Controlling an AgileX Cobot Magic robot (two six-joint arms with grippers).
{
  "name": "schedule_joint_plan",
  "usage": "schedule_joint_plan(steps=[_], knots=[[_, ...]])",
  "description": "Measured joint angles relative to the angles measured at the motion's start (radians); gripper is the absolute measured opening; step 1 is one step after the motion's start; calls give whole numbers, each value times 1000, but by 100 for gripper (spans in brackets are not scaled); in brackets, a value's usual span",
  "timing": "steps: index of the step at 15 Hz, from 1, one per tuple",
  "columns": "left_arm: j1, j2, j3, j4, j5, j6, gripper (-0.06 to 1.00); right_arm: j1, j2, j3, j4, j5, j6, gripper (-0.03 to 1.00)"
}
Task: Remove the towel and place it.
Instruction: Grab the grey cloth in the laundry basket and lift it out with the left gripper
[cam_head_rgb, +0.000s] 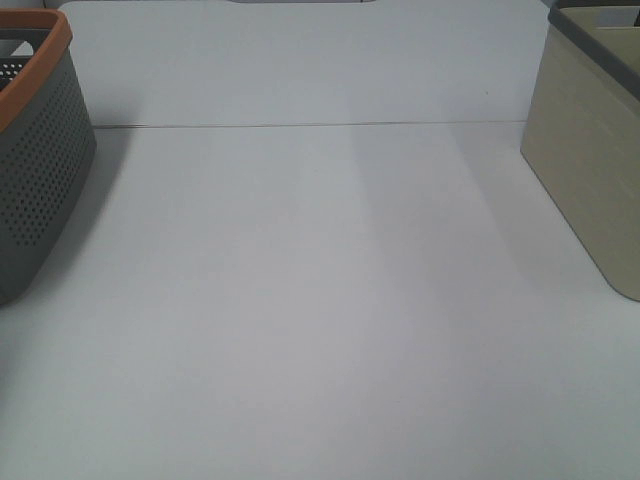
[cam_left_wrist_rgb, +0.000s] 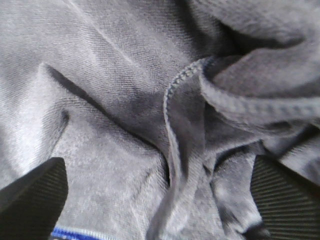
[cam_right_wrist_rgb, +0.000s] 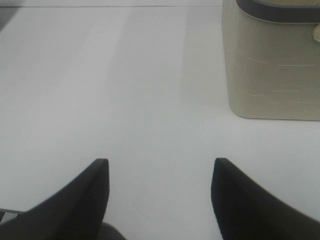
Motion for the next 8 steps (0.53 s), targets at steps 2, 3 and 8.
schedule_joint_plan(steps=[2, 3, 8], knots=[[0, 24, -3, 0, -1, 11, 86, 0, 0, 0, 0, 0, 0, 61], [0, 28, -3, 0, -1, 11, 83, 0, 0, 0, 0, 0, 0, 61], [0, 30, -3, 0, -14, -1, 31, 0, 0, 0, 0, 0, 0, 61]])
